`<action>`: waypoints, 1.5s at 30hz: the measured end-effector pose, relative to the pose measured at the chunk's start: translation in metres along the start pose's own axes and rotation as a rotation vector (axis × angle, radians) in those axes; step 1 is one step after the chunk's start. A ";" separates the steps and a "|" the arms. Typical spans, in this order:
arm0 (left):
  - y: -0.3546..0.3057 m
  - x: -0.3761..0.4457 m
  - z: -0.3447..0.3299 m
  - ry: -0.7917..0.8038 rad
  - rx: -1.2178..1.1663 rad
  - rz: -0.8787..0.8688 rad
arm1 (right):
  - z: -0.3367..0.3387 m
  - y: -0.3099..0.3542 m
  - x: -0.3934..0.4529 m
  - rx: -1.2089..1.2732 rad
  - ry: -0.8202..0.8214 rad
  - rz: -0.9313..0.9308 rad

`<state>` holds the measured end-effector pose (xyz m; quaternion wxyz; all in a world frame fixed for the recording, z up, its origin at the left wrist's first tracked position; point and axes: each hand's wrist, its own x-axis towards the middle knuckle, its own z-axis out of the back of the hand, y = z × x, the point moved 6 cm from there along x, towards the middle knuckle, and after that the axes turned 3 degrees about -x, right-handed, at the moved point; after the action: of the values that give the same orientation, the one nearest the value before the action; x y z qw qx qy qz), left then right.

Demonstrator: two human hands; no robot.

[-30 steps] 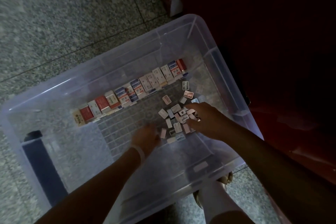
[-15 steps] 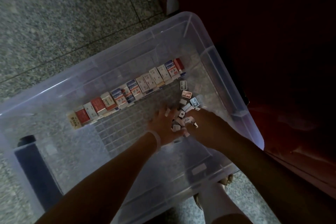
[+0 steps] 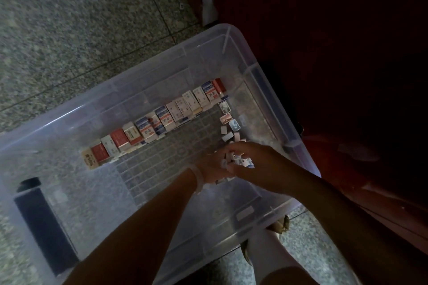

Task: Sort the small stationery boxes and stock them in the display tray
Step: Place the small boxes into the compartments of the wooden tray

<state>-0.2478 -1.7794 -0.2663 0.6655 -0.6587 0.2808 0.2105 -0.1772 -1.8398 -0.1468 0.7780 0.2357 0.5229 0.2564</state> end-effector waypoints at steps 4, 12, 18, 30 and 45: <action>0.016 -0.004 -0.008 -0.017 0.036 0.150 | 0.005 0.000 -0.004 0.185 -0.053 -0.037; 0.017 -0.020 -0.004 -0.012 0.120 0.074 | 0.019 0.026 -0.038 0.264 -0.149 -0.005; -0.007 -0.023 -0.017 0.033 0.078 0.106 | 0.038 0.029 -0.075 0.390 -0.257 0.013; -0.106 -0.124 0.029 0.071 -1.370 0.014 | 0.051 0.048 -0.128 0.355 -0.408 0.030; -0.270 -0.295 -0.002 -0.114 -0.984 -0.416 | 0.049 0.228 -0.267 -0.347 -0.814 0.458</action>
<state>-0.2952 -1.7670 0.1305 0.3203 -0.9219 -0.0240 0.2165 -0.2517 -1.8450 0.1999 0.8705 0.2925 0.0612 0.3910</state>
